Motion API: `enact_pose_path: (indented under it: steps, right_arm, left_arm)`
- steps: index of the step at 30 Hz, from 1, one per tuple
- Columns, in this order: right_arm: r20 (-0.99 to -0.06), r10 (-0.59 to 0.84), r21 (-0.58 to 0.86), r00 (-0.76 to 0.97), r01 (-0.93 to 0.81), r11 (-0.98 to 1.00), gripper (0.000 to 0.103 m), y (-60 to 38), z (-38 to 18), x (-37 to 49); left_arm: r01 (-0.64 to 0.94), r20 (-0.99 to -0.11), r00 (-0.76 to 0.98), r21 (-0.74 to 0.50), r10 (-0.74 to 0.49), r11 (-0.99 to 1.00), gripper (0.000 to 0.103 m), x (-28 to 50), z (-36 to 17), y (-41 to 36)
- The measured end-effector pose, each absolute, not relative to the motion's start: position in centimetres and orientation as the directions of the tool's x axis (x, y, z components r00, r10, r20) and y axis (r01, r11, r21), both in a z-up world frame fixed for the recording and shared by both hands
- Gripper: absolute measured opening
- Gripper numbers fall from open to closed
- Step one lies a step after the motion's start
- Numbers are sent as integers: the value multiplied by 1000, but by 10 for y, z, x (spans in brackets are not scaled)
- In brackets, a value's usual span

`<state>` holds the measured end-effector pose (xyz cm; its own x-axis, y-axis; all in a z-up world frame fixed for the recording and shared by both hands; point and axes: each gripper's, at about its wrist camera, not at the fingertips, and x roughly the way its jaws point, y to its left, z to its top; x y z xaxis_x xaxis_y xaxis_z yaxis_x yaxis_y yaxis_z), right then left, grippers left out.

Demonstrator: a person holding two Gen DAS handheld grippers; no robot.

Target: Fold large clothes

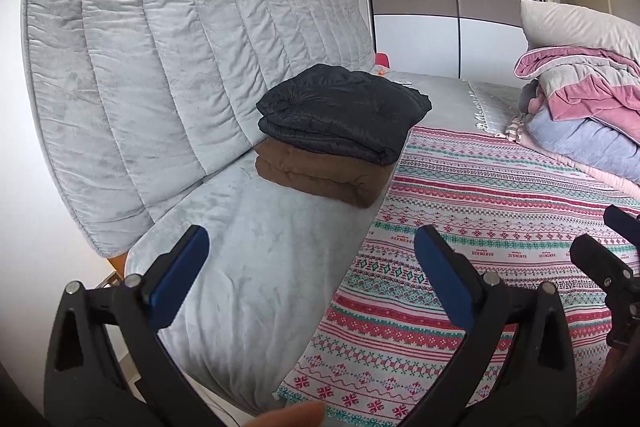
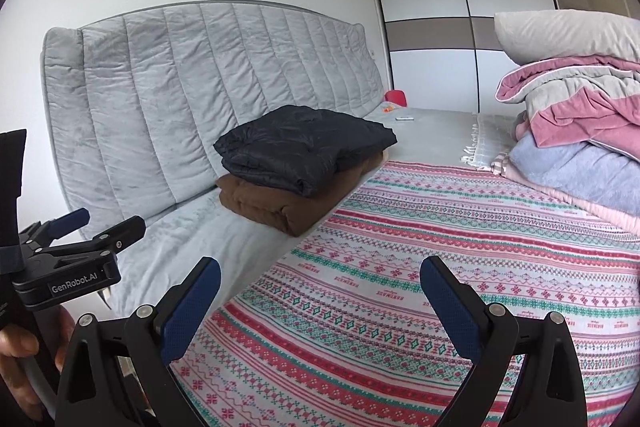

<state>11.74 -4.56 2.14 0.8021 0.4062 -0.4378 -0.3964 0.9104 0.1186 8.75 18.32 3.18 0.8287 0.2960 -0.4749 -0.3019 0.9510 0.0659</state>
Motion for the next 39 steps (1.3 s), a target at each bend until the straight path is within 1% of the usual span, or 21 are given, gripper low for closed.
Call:
enact_pose_path:
  steps: [11,39]
  right_arm:
    - [-444,403,118,800,-393,912,101,-45,20,118]
    - [-454,394,112,799,-388,915,101,-41,17,121]
  left_arm:
    - [-296,-500,819,52,281,954,102,89,29,181]
    - [-284,-505,820,46,268,958,102,86,30,176]
